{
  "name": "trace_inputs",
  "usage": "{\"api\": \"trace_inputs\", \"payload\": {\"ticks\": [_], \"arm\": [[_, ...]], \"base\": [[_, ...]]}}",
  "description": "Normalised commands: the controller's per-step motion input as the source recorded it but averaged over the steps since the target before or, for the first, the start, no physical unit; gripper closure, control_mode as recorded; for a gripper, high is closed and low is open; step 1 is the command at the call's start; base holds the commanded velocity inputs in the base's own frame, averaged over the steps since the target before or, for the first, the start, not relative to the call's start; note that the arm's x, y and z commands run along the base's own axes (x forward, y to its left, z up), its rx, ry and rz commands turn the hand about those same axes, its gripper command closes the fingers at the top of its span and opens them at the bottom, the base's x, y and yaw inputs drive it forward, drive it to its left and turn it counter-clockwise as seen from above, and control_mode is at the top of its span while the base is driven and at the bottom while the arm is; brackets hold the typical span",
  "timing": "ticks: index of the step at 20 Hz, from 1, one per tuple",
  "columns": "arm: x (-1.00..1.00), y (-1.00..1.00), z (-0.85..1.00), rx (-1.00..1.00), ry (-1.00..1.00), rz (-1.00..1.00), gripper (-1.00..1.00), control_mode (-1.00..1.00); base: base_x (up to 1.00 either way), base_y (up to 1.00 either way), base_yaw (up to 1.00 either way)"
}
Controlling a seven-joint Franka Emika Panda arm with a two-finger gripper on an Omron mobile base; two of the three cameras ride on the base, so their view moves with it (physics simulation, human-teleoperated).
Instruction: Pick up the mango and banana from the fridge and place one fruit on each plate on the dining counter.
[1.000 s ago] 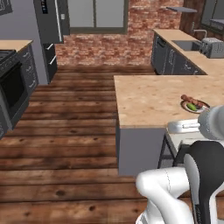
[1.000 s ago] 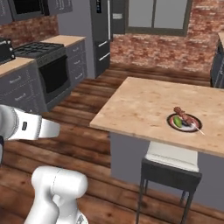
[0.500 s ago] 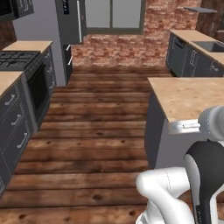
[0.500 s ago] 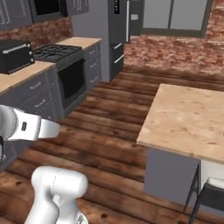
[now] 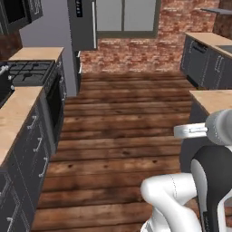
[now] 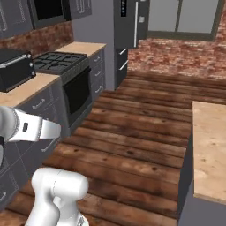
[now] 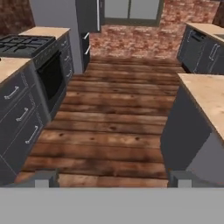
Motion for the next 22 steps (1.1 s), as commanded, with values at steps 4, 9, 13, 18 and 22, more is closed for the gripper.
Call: {"api": "trace_inputs", "payload": {"ticks": [4,9,13,18,22], "arm": [[0.00,0.00,0.00,0.00,0.00,0.00,-1.00,1.00],[0.00,0.00,0.00,0.00,0.00,0.00,-1.00,1.00],[0.00,0.00,0.00,0.00,0.00,0.00,-1.00,1.00],[0.00,0.00,0.00,0.00,0.00,0.00,-1.00,1.00],[0.00,0.00,0.00,0.00,0.00,0.00,-1.00,1.00]], "base": [[1.00,0.56,-0.05],[1.00,-0.06,0.00],[1.00,-0.12,0.00],[1.00,0.00,0.00],[1.00,-0.06,0.00]]}}
